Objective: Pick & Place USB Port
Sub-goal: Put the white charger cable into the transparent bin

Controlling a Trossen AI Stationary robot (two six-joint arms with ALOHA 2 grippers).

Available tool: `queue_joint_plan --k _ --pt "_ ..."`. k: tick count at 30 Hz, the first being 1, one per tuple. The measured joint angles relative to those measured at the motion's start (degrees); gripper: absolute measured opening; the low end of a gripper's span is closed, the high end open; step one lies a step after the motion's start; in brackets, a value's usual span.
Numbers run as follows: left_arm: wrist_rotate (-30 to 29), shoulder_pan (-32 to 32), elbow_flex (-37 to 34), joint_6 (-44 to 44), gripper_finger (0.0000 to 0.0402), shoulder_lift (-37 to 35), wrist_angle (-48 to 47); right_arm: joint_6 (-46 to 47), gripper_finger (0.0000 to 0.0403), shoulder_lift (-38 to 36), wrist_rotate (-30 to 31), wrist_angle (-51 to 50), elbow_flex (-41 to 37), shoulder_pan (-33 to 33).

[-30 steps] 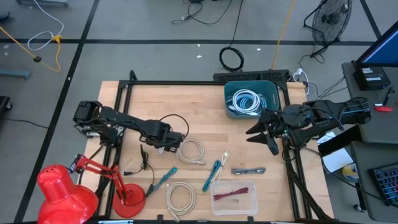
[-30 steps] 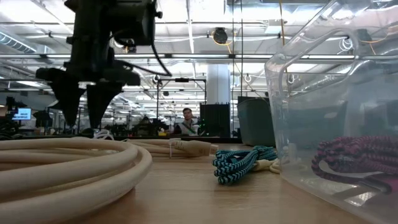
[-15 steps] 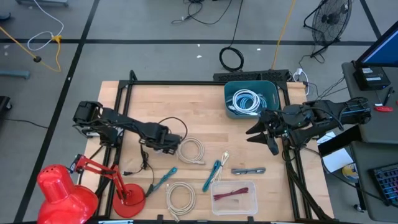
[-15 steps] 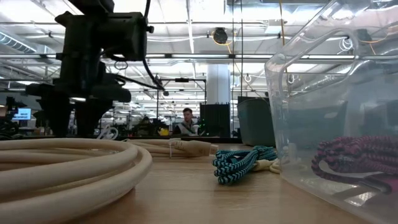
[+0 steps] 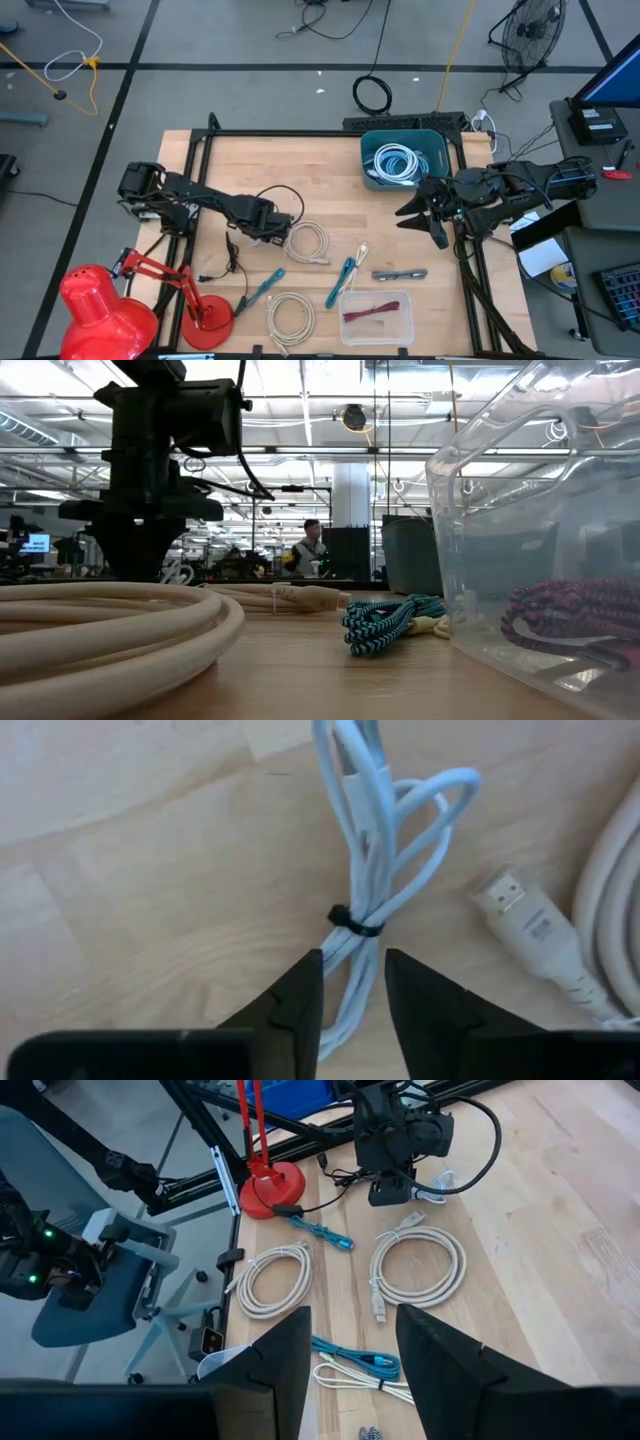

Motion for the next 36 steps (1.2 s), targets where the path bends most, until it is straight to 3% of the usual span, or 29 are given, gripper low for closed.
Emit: queue_joint_plan --k 8,25,29,36 --pt "-0.20 1.68 0.00 2.16 0.0097 0.00 -0.05 0.00 0.0139 0.00 0.00 0.02 -0.01 0.00" --pt "4.69 3.80 -6.14 2.41 0.0158 -0.35 10.13 0.48 0.0139 0.01 -0.02 0.04 -0.02 0.00" --pt "4.42 3.77 -6.20 2.15 0.0127 -0.26 10.02 0.48 0.0139 0.00 -0.02 0.10 -0.02 0.00" --pt "4.60 3.81 -6.26 2.32 0.0026 -0.24 9.52 0.48 0.0139 0.00 -0.02 0.35 -0.02 0.00"
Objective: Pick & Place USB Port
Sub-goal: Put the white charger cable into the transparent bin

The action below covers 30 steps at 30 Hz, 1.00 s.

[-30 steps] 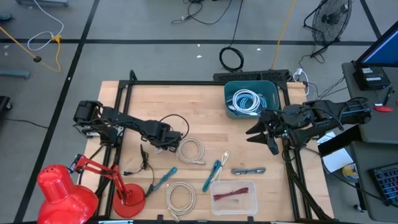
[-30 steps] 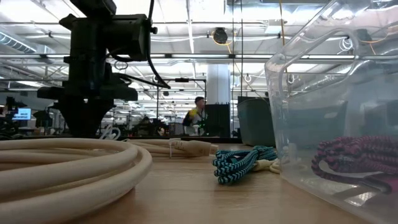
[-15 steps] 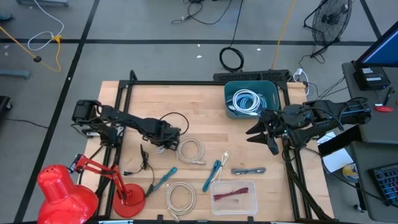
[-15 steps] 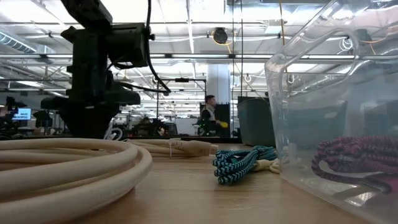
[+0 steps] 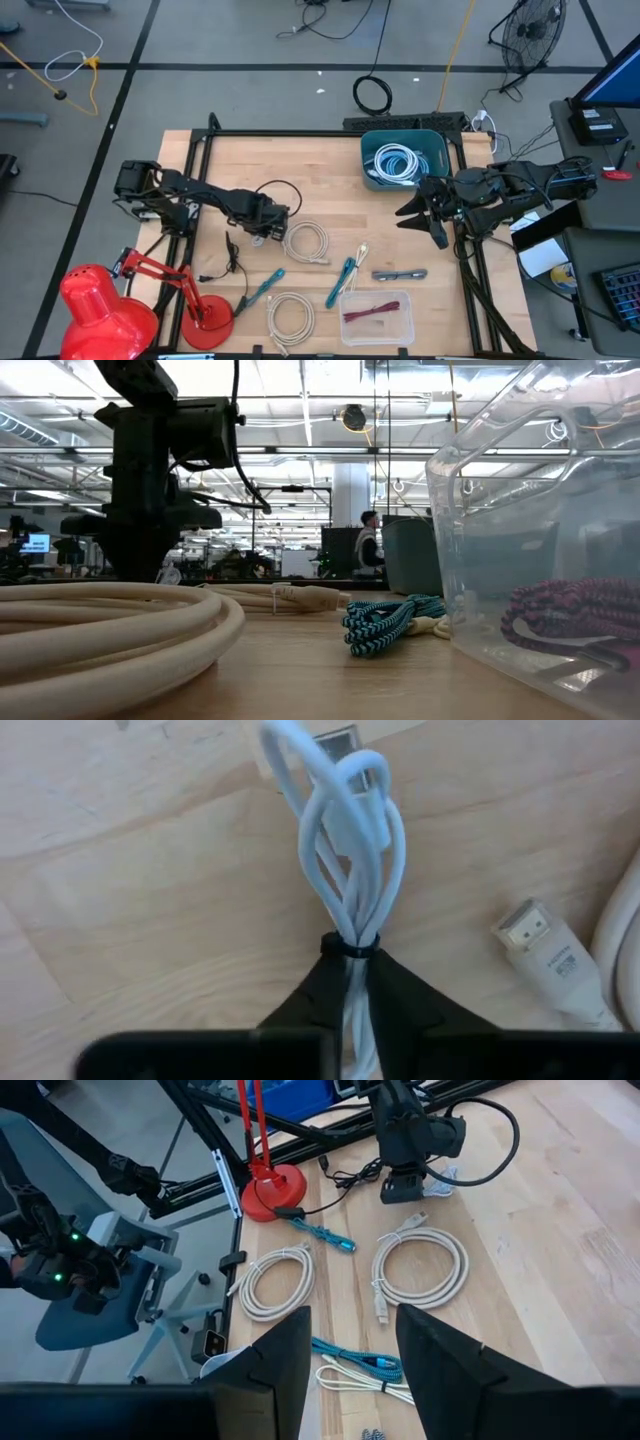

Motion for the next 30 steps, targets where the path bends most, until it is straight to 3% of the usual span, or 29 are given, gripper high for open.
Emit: queue_joint_plan --k 2,7,11,16,24,30 --pt "0.51 0.00 0.61 0.21 0.0014 0.05 -1.14 0.24 0.0139 0.00 0.00 -0.09 0.00 0.00" --pt "1.66 -0.31 5.49 3.17 0.0026 0.65 -10.69 1.84 0.0139 0.00 0.00 -1.15 0.00 0.00" --pt "0.37 -0.57 11.89 6.94 0.0010 0.39 -17.22 2.17 0.0139 -0.02 -0.01 -2.32 0.00 -0.01" --pt "-2.79 -1.43 21.45 12.18 0.0013 0.39 -18.26 2.97 0.0139 -0.07 -0.02 -4.61 0.00 -0.01" --pt "-10.51 -3.96 36.98 21.26 0.0010 0.37 -5.94 4.93 0.0139 -0.07 1.37 -5.91 0.00 0.00" --pt "-19.60 -5.97 44.44 28.77 0.0007 0.28 8.75 4.90 0.0139 -0.35 6.01 3.64 -0.04 -0.03"
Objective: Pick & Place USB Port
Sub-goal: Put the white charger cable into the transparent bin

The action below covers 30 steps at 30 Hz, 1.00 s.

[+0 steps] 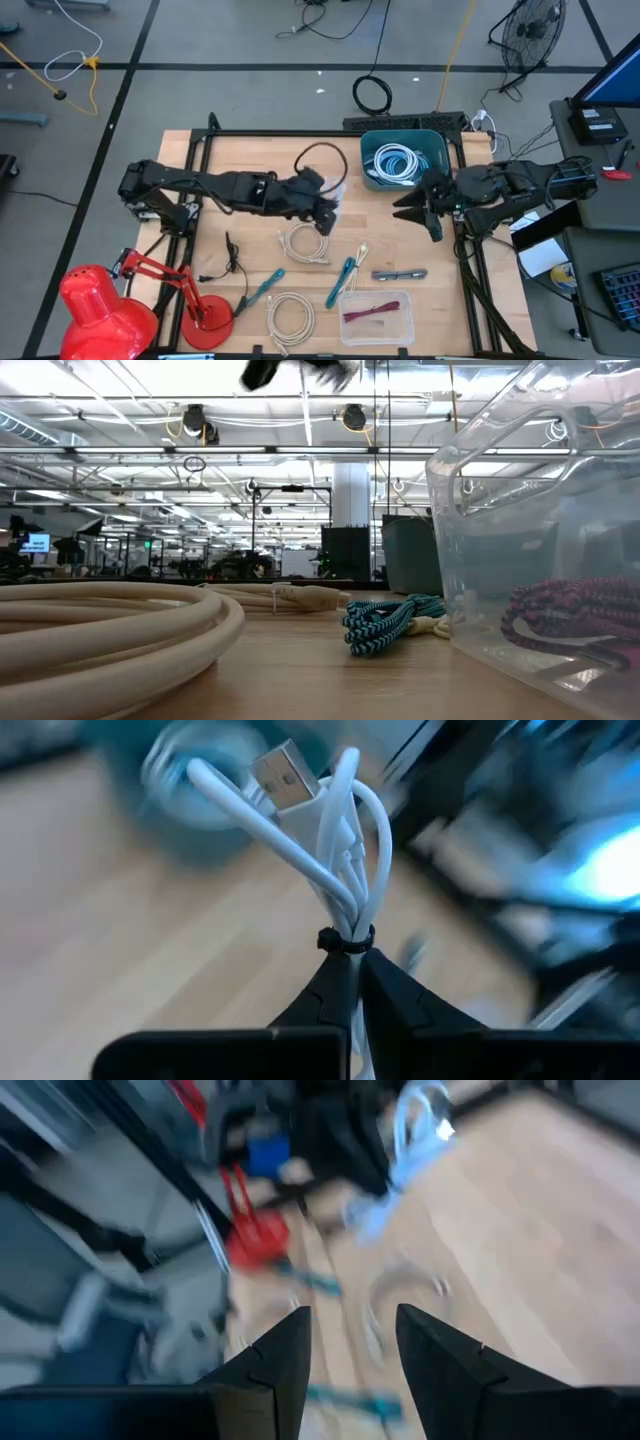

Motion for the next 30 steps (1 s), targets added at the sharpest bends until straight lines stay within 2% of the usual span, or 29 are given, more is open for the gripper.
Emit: queue_joint_plan --k 5,14,20,30 --pt "-1.44 -1.05 1.67 6.20 0.0007 -0.07 13.18 -2.30 0.0139 0.04 0.29 12.29 0.00 0.01" --pt "-1.11 -1.23 1.63 8.60 0.0008 -0.02 21.65 -6.26 0.0139 1.41 1.65 15.71 0.02 -0.87" --pt "-0.08 -1.23 1.62 9.58 0.0008 -0.02 25.38 -6.69 0.0139 5.21 1.27 20.62 0.02 -0.87" --pt "1.25 -3.96 1.62 8.72 0.0007 -0.02 25.31 -8.25 0.0139 7.99 1.39 24.04 0.02 -0.85"
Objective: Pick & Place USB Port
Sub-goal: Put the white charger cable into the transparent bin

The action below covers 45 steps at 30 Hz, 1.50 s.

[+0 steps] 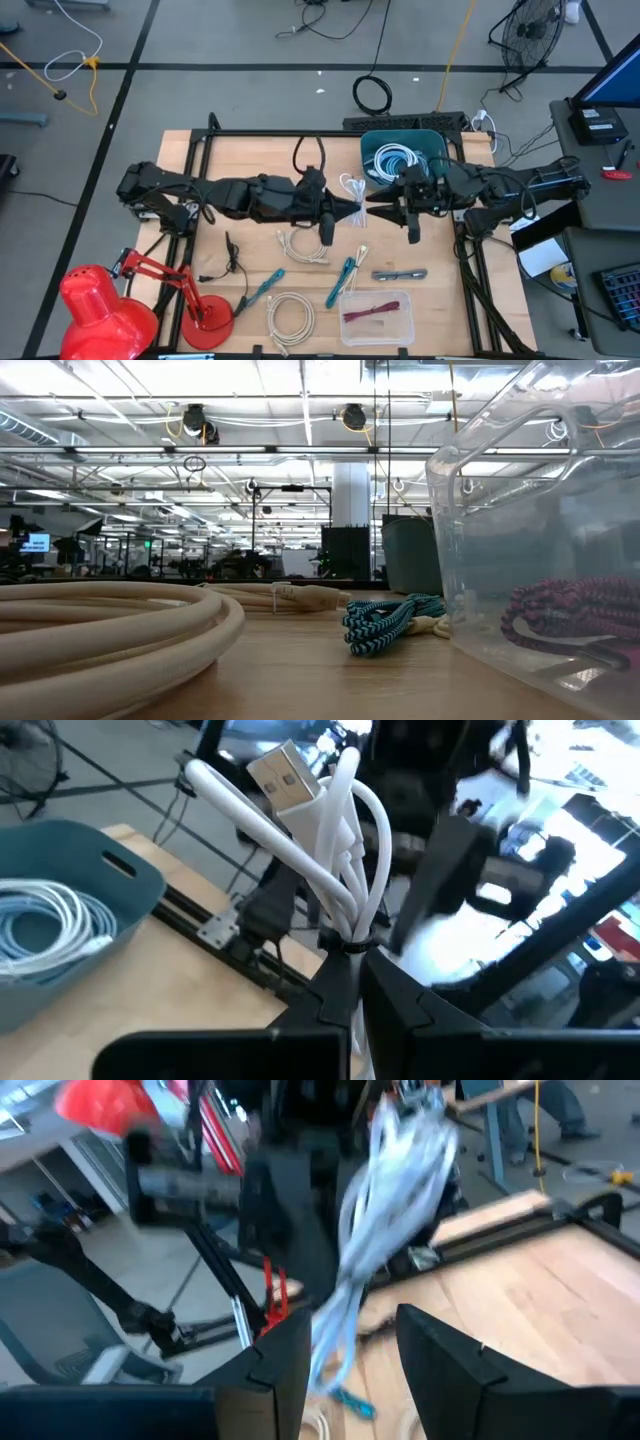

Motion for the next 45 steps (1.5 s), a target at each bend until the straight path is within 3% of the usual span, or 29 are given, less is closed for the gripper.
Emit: queue_joint_plan --k 12,30,45 --pt "-2.59 -2.32 -0.06 -1.03 0.0007 0.89 0.27 -0.16 0.0139 0.69 -1.46 3.12 0.04 -0.02" --pt "0.08 -1.38 -0.04 0.59 0.0007 1.29 2.64 0.73 0.0136 1.25 -1.65 4.80 0.04 -0.02" --pt "0.56 -0.66 -0.04 1.17 0.0007 1.29 2.42 0.31 0.0042 1.41 -2.90 5.06 0.04 -0.09"
